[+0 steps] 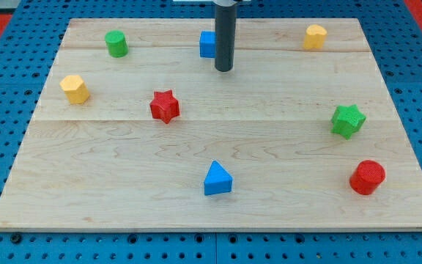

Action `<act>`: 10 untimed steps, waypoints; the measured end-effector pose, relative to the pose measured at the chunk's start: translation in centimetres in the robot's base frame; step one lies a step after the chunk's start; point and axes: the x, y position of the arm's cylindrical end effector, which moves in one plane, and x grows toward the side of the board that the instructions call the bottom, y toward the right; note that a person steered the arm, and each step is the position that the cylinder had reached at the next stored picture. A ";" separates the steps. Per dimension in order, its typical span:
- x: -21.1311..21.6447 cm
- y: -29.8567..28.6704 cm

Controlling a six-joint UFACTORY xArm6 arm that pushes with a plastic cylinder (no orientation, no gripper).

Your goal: Slightly push the red star parallel to the yellow hexagon

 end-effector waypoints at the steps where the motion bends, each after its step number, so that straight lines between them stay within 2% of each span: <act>1: 0.0 -4.4; 2: 1.9 -9.5; 7: 3.3 -9.2; 8: 6.1 -8.5; 10: 7.0 -6.2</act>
